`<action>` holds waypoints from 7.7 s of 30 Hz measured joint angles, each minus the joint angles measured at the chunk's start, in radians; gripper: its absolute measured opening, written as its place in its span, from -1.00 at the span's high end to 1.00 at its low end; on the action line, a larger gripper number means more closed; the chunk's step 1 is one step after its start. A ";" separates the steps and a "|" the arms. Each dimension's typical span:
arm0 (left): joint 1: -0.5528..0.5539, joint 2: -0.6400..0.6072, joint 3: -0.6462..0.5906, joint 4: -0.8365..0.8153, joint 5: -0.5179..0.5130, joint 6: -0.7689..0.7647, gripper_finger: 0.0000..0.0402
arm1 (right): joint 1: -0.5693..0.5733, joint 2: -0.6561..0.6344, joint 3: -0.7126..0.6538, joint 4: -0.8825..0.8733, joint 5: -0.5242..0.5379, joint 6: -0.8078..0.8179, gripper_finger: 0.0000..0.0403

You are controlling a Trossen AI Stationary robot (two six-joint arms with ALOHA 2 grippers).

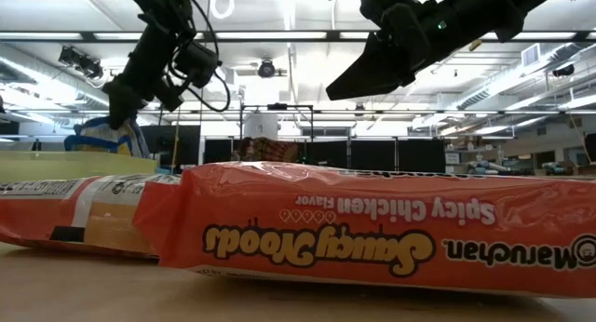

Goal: Sort Maruchan noodles
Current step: Put the blue noodle pack into the green bin, then put the blue noodle pack into the blue bin

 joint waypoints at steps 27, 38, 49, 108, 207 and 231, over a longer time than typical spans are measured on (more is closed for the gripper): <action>-0.335 -0.260 0.220 0.289 0.463 -0.175 0.58 | -0.279 -0.285 0.000 -0.901 0.272 0.321 0.20; -0.675 -0.524 -0.146 0.988 0.530 -0.147 0.70 | -0.695 -0.149 0.061 -1.034 0.055 0.338 -0.06; -0.827 -0.531 -0.324 1.254 0.530 -0.053 0.70 | -0.753 0.029 0.098 -0.965 -0.142 0.308 -0.01; -0.854 -0.183 -0.509 1.936 0.177 0.052 -0.44 | -0.504 -0.265 0.180 -0.768 -0.114 0.567 0.98; -0.815 -0.768 -0.552 1.741 0.432 0.172 0.73 | -0.082 0.094 0.187 0.489 -0.309 -0.303 -0.56; -0.787 -0.421 -0.550 2.242 0.397 0.291 0.65 | -0.179 0.081 0.227 0.382 -0.495 -0.239 0.23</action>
